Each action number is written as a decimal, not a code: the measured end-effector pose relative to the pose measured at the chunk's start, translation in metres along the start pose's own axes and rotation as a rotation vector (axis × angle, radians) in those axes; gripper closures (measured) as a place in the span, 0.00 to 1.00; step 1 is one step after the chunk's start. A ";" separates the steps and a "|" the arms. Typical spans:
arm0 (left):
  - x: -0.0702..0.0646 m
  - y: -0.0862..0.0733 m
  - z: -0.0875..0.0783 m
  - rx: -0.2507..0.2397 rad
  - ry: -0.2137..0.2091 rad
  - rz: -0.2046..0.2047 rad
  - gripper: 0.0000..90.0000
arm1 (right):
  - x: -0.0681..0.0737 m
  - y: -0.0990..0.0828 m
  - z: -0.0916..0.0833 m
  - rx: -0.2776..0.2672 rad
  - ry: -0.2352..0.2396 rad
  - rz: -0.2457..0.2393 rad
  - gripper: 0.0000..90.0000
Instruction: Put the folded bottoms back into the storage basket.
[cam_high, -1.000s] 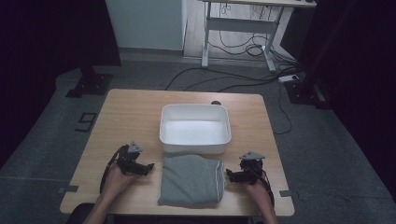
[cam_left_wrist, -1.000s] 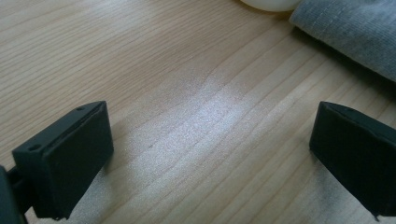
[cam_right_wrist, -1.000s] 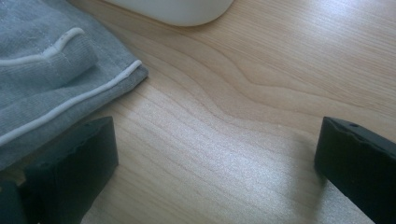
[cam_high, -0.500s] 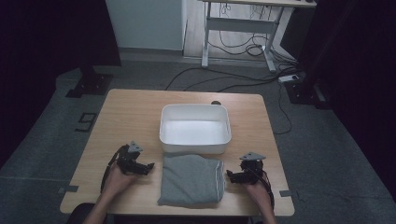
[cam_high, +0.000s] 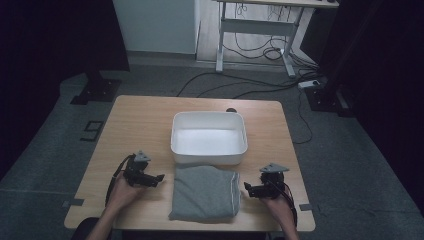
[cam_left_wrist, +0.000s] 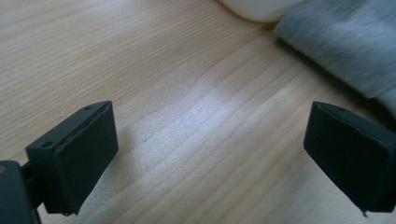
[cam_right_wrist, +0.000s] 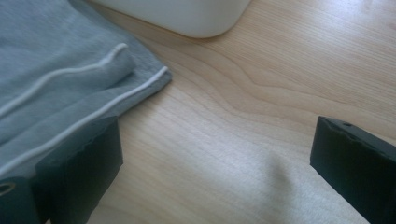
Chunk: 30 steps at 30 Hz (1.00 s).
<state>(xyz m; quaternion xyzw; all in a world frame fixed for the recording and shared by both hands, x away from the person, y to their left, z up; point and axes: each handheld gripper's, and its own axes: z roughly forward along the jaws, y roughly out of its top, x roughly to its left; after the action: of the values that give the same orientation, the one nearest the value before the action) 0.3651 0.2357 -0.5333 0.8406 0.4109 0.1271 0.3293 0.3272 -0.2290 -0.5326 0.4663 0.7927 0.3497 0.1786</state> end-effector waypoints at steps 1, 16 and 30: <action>-0.002 0.000 -0.002 -0.005 -0.003 0.001 0.04 | 0.001 0.000 -0.002 -0.002 0.006 0.001 0.03; -0.039 0.010 -0.024 -0.046 -0.053 0.069 0.07 | 0.032 0.012 -0.029 -0.028 0.081 -0.024 0.03; -0.072 0.013 -0.001 -0.017 -0.115 0.094 0.13 | 0.066 0.017 -0.013 0.002 0.137 -0.054 0.11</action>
<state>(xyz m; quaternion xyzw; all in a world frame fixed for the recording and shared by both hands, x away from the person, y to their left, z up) 0.3273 0.1750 -0.5197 0.8619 0.3505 0.0973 0.3532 0.2966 -0.1713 -0.5083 0.4199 0.8157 0.3751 0.1328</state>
